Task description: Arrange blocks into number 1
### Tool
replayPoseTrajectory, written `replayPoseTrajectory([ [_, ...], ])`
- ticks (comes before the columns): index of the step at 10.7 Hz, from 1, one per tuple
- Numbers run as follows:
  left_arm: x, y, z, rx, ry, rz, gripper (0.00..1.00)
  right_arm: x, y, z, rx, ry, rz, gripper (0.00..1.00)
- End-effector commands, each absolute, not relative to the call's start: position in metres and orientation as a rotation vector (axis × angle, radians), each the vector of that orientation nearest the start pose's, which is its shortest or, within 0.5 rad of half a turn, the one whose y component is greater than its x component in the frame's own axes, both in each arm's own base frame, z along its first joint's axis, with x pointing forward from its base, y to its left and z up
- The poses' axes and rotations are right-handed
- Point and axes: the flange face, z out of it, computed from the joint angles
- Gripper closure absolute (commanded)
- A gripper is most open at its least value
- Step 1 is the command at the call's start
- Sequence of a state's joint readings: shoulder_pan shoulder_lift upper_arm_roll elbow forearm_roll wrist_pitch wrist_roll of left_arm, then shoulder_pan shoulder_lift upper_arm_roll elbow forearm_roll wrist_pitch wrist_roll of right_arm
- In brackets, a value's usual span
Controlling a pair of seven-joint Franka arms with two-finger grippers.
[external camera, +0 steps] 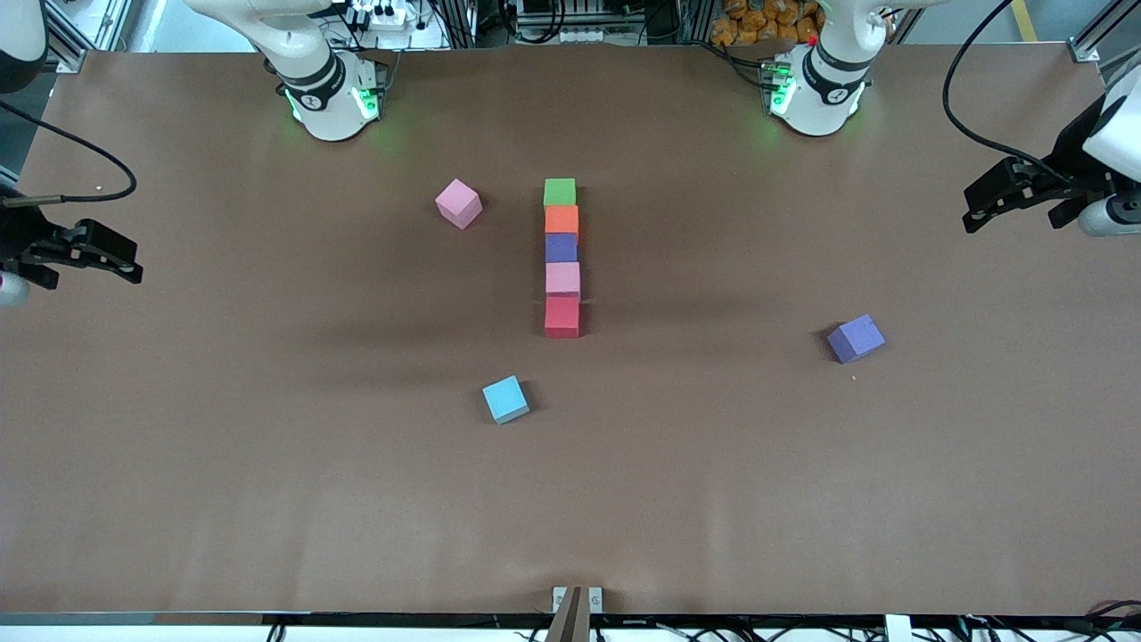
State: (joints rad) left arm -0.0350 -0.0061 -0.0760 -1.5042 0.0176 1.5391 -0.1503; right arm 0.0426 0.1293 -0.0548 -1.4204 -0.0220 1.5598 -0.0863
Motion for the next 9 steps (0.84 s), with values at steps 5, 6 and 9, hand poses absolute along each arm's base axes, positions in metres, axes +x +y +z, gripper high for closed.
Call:
replayPoseTrajectory([
  [5,0.5364,-0.0590,0.6561,-3.109,0.040,-0.027,0.00,0.5913,-0.0093,0.6240,-3.157,-0.102,-0.009,0.00],
  [6,0.5355,-0.0588,0.6540,-3.107,0.053,-0.003,0.00,0.5913,-0.0091,0.6240,-3.155,-0.102,-0.009,0.00],
  [9,0.5332,-0.0610,0.6529,-3.105,0.060,0.019,0.00,0.5907,-0.0101,0.6248,-3.157,-0.102,-0.009,0.00],
])
